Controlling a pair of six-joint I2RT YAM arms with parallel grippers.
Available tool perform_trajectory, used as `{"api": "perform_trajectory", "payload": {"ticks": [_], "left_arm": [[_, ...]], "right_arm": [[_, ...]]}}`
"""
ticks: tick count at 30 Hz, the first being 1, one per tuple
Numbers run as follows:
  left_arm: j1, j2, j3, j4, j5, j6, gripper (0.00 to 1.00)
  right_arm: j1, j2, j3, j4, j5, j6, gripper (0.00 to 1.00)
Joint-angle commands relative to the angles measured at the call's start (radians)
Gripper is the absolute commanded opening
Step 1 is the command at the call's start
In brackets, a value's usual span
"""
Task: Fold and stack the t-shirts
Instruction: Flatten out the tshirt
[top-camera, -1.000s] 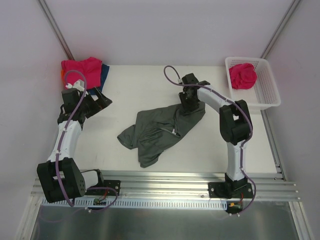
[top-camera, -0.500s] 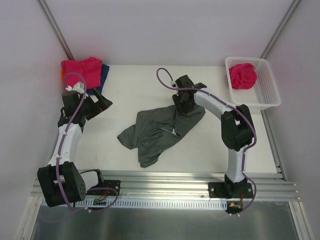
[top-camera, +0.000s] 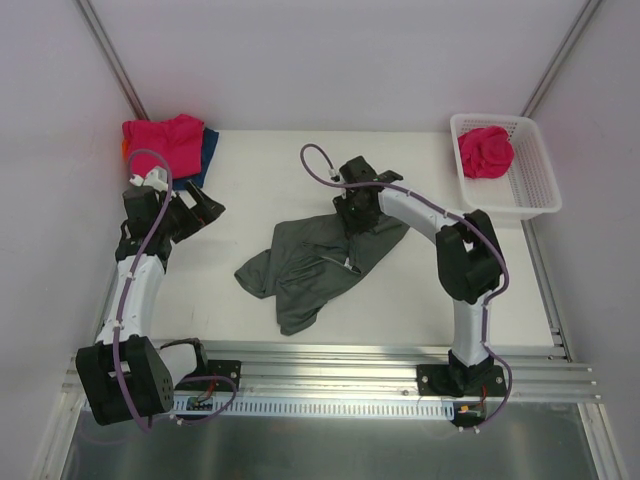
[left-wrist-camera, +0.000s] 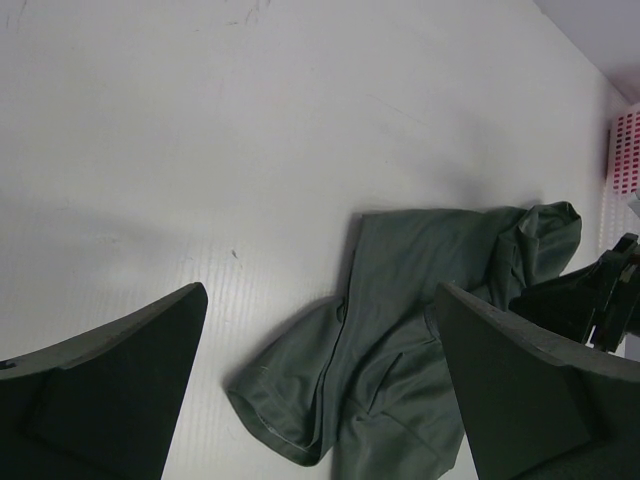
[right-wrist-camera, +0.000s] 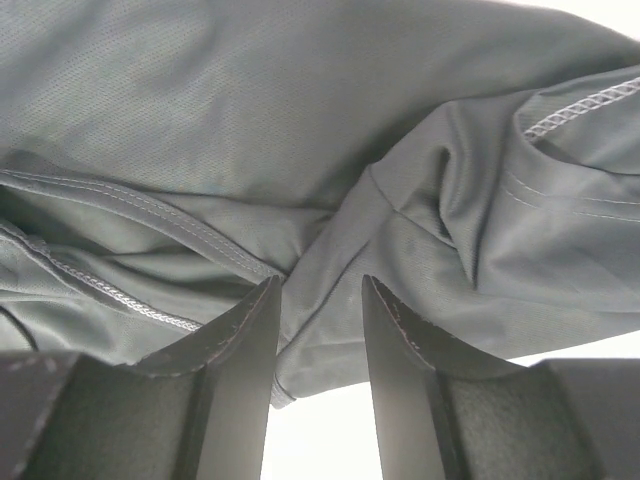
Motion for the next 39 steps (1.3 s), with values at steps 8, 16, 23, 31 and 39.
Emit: {"api": "perform_trajectory", "payload": {"ticks": [8,16,23,31,39], "left_arm": [[0.009,-0.04,0.0,-0.008,0.025,0.001,0.99],[0.008,-0.005,0.022,-0.006,0.028,0.004,0.99],[0.008,0.006,0.034,-0.006,0.028,0.007,0.99],[0.009,0.013,0.042,-0.011,0.023,0.016,0.99],[0.005,0.09,0.037,-0.025,0.102,0.068,0.99]], "right_arm": [[-0.019,0.028,0.033,0.017,-0.02,0.038,0.42],[-0.047,0.054,0.087,0.023,-0.006,0.031,0.42],[-0.059,0.092,0.099,0.023,-0.021,0.029,0.41],[-0.065,0.128,0.104,0.025,-0.032,0.028,0.28],[-0.084,0.094,0.108,0.023,-0.023,0.019,0.01]]}}
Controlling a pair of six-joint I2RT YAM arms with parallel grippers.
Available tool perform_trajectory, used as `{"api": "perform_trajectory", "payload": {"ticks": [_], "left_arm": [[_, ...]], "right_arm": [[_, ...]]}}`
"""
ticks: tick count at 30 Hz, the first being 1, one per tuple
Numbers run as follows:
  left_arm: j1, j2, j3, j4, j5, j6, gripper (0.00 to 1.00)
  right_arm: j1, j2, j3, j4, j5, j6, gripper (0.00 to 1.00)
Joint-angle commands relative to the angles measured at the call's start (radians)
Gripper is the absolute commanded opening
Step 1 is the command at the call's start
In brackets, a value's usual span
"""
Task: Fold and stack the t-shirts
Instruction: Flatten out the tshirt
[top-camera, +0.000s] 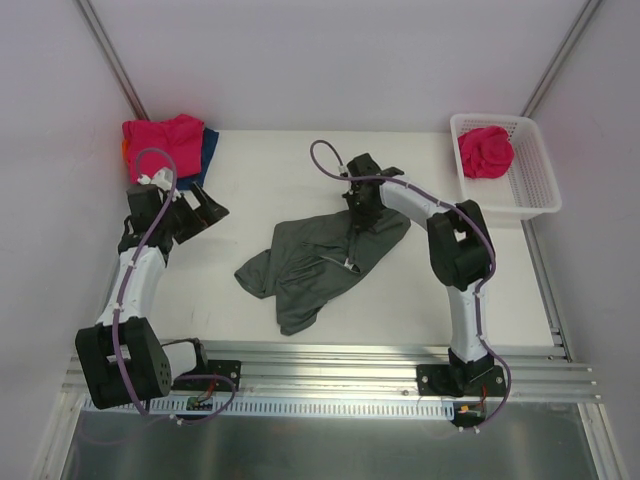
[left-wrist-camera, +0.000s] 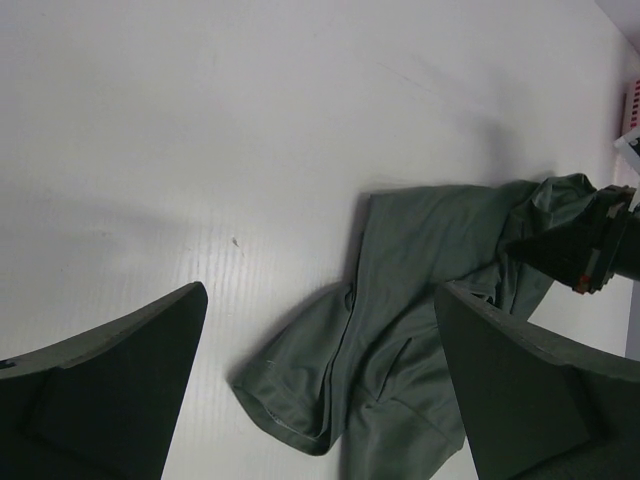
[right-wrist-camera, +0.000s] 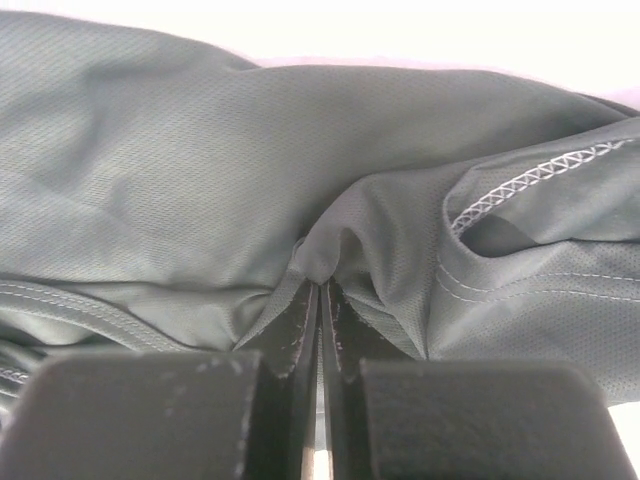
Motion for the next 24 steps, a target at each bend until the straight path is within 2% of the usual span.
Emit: {"api": "perform_trajectory", "payload": {"ticks": [1,6,16,24], "left_arm": [[0.002,0.049,0.029,-0.026,0.081,0.077,0.99],[-0.02,0.153,0.053,-0.032,0.082,0.118,0.99],[-0.107,0.356,0.206,-0.046,0.082,0.156,0.99],[-0.199,0.481,0.38,-0.101,0.08,0.189,0.99]], "right_arm": [[-0.018,-0.048,0.037,-0.003,0.005,-0.004,0.01],[-0.039,-0.129,0.049,-0.014,0.019,-0.023,0.01],[-0.042,-0.307,0.228,-0.008,0.017,-0.135,0.01],[-0.055,-0.453,0.142,0.009,0.071,-0.158,0.01]]}}
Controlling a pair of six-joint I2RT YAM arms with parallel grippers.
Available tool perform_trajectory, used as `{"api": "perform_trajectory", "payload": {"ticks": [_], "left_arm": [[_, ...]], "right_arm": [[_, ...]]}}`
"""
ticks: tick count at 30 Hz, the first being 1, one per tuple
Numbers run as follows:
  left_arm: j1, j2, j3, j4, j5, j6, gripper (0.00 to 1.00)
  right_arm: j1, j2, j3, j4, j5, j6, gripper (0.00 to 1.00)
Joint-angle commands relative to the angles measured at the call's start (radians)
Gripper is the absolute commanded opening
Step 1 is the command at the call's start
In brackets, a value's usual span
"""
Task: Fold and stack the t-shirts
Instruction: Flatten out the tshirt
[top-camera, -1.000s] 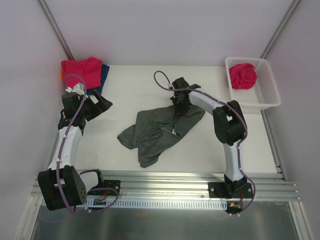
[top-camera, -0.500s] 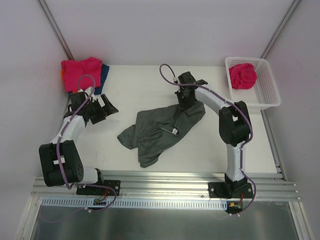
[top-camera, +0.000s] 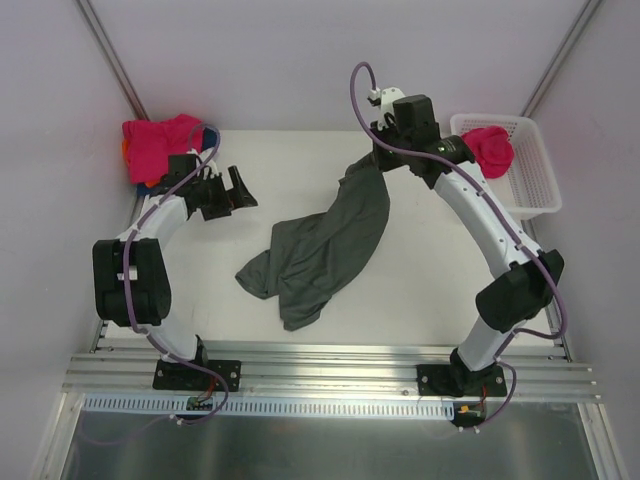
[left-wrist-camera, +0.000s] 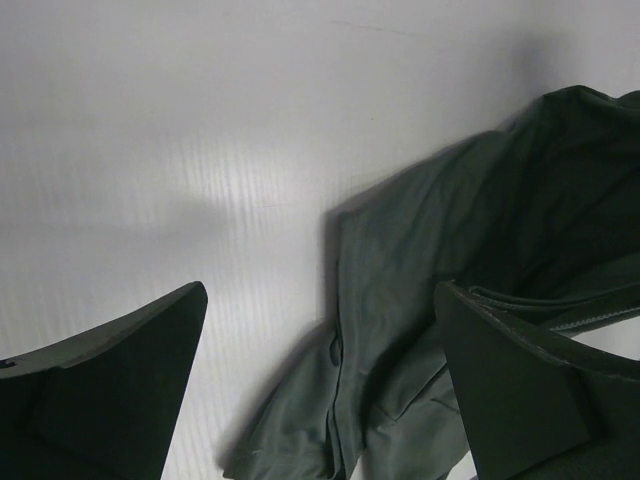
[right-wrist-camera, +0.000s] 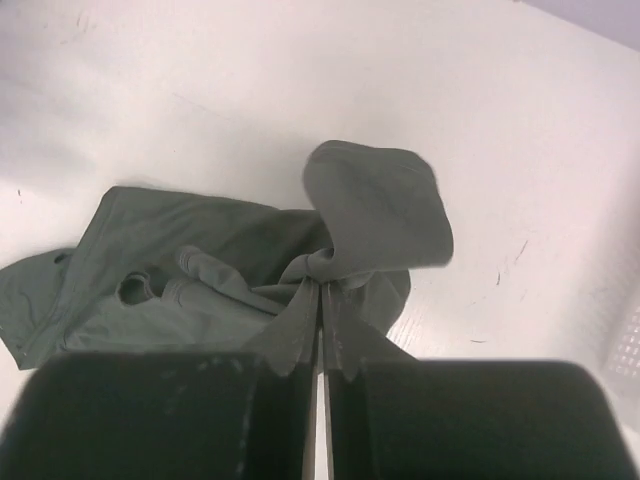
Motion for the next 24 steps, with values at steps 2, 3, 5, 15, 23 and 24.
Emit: {"api": "perform_trajectory", "payload": {"ticks": [2,3,5,15,23,24], "left_arm": [[-0.05,0.041,0.096,-0.038,0.015,0.054,0.99],[-0.051,0.047,0.1,-0.039,0.015,0.054,0.99],[-0.083,0.068,0.108,-0.039,0.021,0.054,0.99],[-0.12,0.264,0.252,-0.047,0.081,0.057,0.96],[-0.136,0.324,0.26,-0.045,0.122,0.022,0.69],[-0.138,0.324,0.254,-0.044,0.124,0.005,0.69]], "right_arm": [[-0.019,-0.079,-0.049,0.004,0.032,-0.029,0.01],[-0.021,-0.086,-0.067,0.005,0.032,-0.034,0.01],[-0.022,-0.092,-0.081,0.007,0.029,-0.04,0.01],[-0.025,-0.11,-0.104,-0.015,0.016,-0.026,0.01],[-0.025,-0.12,-0.123,-0.013,0.016,-0.022,0.01],[-0.025,-0.12,-0.123,-0.012,0.015,-0.022,0.01]]}}
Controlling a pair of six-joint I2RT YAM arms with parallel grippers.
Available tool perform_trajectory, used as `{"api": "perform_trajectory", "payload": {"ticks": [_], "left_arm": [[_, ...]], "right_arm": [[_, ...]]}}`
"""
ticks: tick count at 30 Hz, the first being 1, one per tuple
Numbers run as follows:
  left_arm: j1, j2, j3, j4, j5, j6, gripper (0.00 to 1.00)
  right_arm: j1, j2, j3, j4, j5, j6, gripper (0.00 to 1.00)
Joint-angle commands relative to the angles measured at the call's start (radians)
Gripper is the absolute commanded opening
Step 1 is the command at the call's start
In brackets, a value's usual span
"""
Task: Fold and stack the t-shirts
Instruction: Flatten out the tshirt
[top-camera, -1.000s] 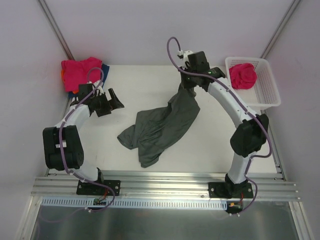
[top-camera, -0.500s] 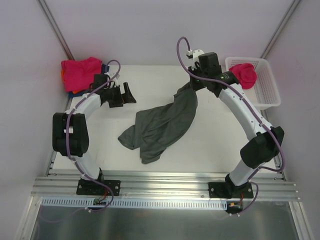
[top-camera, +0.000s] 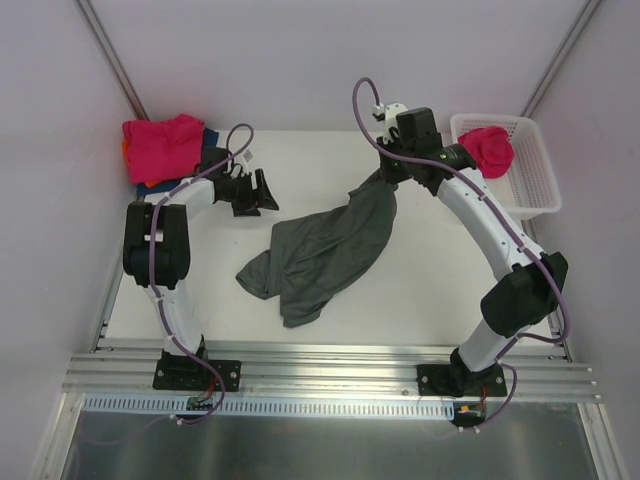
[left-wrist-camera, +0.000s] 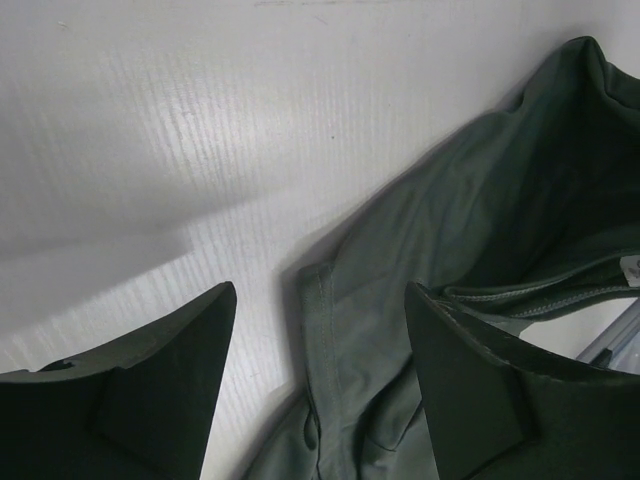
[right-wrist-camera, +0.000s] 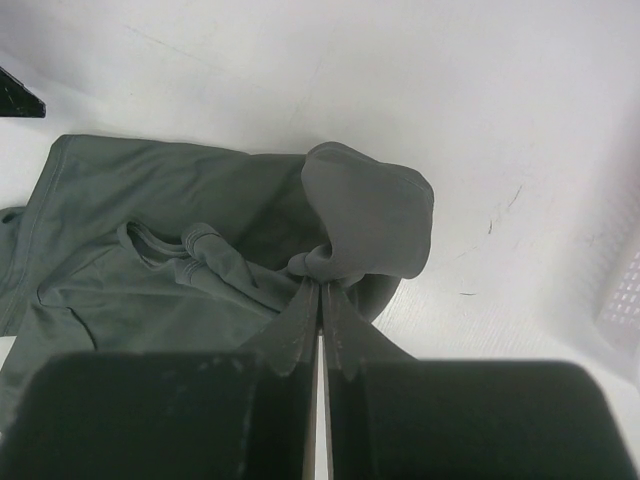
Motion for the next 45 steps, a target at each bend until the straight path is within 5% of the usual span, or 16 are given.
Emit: {"api": "perform_trajectory", "payload": {"ticks": [1,6,16,19,20,25,33,45], "left_arm": [[-0.013,0.001,0.008,-0.002,0.058,-0.03,0.69],[-0.016,0.033,0.008,0.01,0.104,-0.08,0.58],[-0.038,0.073,-0.012,0.033,0.13,-0.134,0.59],[-0.044,0.091,-0.002,0.038,0.138,-0.137,0.41],[-0.045,0.094,0.0,0.038,0.135,-0.137,0.27],[-0.058,0.096,0.002,0.041,0.129,-0.148,0.0],[-0.033,0.013,0.08,0.038,0.072,-0.136,0.0],[0.172,-0.074,0.474,0.03,-0.042,-0.06,0.0]], "right_arm": [[-0.007,-0.058,0.003,0.01,0.003,0.0,0.01],[-0.012,-0.051,0.012,0.004,0.006,0.002,0.01],[-0.016,-0.048,0.014,0.004,0.008,0.003,0.01],[-0.019,-0.046,0.015,0.004,0.009,0.003,0.01],[-0.019,-0.045,0.014,0.005,0.009,0.003,0.01],[-0.022,-0.046,0.005,0.01,0.011,0.005,0.01],[-0.06,-0.037,0.054,0.021,0.014,-0.024,0.01],[-0.232,0.106,0.296,0.048,0.034,-0.05,0.01]]}}
